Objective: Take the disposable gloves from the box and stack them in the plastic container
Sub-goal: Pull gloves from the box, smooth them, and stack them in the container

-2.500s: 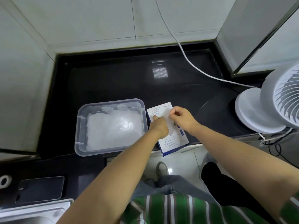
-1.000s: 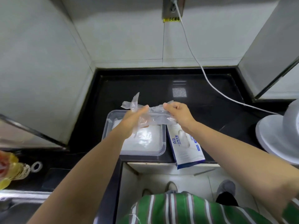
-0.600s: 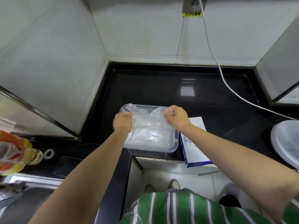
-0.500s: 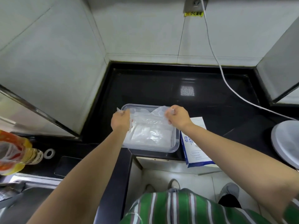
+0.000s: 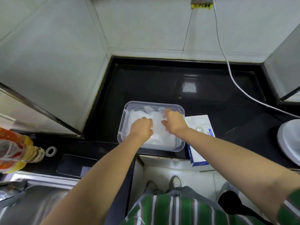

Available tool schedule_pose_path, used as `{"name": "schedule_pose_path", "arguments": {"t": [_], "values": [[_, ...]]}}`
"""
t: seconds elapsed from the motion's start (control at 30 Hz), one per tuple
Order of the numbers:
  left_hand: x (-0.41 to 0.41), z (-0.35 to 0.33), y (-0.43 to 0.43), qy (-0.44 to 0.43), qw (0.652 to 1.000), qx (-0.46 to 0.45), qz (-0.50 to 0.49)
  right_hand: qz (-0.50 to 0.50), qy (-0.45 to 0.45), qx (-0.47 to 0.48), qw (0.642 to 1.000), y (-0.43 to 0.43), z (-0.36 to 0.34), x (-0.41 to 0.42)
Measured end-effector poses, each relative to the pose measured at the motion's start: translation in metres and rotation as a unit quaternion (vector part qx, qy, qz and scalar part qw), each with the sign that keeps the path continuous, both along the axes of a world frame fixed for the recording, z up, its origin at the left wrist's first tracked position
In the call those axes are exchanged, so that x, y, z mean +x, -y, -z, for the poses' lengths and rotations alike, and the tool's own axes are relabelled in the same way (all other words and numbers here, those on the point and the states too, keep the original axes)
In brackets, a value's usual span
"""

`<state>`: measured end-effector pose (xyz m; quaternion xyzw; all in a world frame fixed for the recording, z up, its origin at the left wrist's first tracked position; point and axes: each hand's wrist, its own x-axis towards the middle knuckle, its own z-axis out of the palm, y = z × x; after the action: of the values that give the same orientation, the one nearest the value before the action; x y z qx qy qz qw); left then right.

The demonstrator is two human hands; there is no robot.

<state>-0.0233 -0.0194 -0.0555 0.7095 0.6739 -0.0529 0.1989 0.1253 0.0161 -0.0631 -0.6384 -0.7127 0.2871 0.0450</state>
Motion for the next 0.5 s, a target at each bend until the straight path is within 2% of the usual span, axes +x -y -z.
{"name": "schedule_pose_path", "arguments": {"t": [0.1, 0.2, 0.23, 0.27, 0.33, 0.4, 0.5], "values": [[-0.003, 0.020, 0.004, -0.021, 0.997, -0.074, -0.005, -0.002, 0.011, 0.036, 0.999, 0.004, 0.000, -0.001], [-0.002, 0.030, -0.004, 0.005, 0.993, -0.118, -0.017, 0.012, -0.081, 0.136, 0.987, 0.005, -0.008, -0.004], [-0.001, 0.031, -0.007, 0.019, 0.991, -0.130, -0.021, 0.009, -0.120, 0.141, 0.983, 0.005, -0.012, -0.006], [-0.001, 0.034, -0.010, 0.031, 0.990, -0.139, -0.023, 0.005, -0.147, 0.118, 0.982, 0.004, -0.013, -0.009], [0.000, 0.035, -0.011, 0.046, 0.988, -0.143, -0.018, -0.007, -0.152, 0.013, 0.988, 0.004, -0.008, -0.015], [-0.001, 0.036, -0.012, 0.072, 0.988, -0.134, -0.023, -0.017, -0.099, -0.123, 0.987, 0.005, 0.006, -0.019], [-0.006, 0.035, -0.013, 0.084, 0.988, -0.116, -0.056, -0.008, -0.030, -0.201, 0.979, 0.007, 0.021, -0.015]]}}
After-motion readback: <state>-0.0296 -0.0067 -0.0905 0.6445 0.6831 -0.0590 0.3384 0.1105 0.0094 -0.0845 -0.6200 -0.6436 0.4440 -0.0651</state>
